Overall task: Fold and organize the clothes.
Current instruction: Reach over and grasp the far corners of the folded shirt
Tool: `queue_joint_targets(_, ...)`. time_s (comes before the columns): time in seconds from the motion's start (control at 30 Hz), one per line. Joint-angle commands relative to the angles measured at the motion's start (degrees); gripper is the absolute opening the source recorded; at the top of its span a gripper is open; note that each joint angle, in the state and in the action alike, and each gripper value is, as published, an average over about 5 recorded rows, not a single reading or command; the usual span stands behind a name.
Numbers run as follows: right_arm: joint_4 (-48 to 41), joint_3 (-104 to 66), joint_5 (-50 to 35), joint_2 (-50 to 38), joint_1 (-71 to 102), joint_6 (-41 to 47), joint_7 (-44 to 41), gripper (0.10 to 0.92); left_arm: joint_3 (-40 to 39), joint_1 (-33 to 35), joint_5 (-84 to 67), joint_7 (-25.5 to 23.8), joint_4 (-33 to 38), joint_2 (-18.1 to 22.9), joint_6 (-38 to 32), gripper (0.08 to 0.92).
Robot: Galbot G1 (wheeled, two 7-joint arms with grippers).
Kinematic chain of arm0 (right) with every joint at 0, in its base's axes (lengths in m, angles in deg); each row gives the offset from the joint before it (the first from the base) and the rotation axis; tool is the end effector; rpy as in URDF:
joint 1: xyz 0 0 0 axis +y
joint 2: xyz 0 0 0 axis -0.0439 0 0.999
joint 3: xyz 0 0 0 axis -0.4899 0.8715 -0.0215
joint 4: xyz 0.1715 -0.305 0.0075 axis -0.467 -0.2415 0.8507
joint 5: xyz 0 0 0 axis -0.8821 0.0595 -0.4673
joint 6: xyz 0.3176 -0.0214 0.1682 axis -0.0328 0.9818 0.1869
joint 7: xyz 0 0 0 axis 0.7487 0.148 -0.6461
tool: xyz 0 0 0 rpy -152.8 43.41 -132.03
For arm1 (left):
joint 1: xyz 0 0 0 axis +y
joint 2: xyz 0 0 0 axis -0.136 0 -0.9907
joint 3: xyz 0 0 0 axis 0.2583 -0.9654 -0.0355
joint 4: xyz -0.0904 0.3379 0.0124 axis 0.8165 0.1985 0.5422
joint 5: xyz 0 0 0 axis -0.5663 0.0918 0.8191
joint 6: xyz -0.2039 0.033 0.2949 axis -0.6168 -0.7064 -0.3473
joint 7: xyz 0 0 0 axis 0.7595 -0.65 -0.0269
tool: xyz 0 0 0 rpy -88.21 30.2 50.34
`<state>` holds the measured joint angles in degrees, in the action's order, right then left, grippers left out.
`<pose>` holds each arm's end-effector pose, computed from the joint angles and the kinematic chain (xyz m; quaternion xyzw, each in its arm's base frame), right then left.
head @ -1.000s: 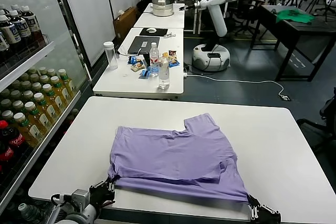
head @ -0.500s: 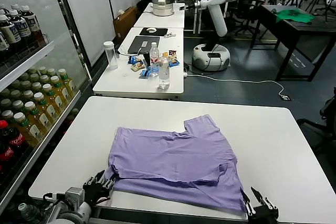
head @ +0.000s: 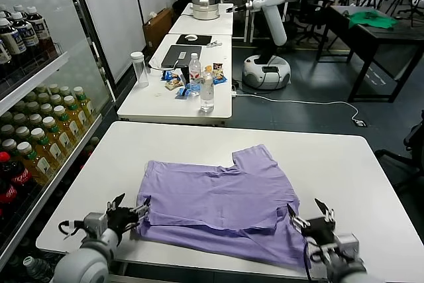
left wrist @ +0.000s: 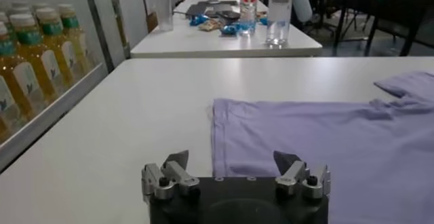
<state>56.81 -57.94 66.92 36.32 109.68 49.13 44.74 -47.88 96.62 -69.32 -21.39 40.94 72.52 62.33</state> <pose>0.2540 -0.0633 -0.2615 0.0629 -0.9797 0.0541 0.1825 0.2652 0.0691 -0.2607 -0.0289 -0.9693 -0.0248 0.2430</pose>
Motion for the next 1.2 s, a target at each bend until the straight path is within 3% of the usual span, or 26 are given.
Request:
queue_joint_targets(0.03, -18.7, 13.31, -7.54, -0.51, -28.56, 4.16, 3.56, 0.822, -6.57, -15.44, -0.64, 0.29, -11.91, 0.57, -0.2, 0.823)
queue_joint_targets(0.3, -32.6, 18.83, -7.72, 3.23, -38.56, 4.43, 4.74, 0.823, -12.32, -24.09, 0.72, 0.34, -21.45, 2.43, -0.23, 0.823)
queue_joint_targets(0.57, -41.16, 19.7, -7.2, 6.26, -43.61, 4.41, 5.27, 0.823, -14.47, -28.82, 0.82, 0.56, -27.74, 4.48, -0.34, 0.823)
queue_joint_targets(0.93, -46.7, 19.73, -7.83, 8.48, -44.93, 4.48, 4.98, 0.823, -14.84, -29.8, -2.71, 0.32, -29.57, 4.24, 0.18, 0.823)
queue_joint_targets(1.07, -47.14, 19.99, -9.49, 8.58, -44.43, 4.52, 4.95, 0.803, -14.55, -29.11, -5.15, -0.3, -28.82, 4.0, 0.43, 0.766)
queue_joint_targets(1.2, -46.87, 20.12, -11.58, 8.43, -43.61, 4.57, 4.93, 0.707, -14.42, -28.67, -6.53, -1.3, -28.27, 3.81, 0.47, 0.649)
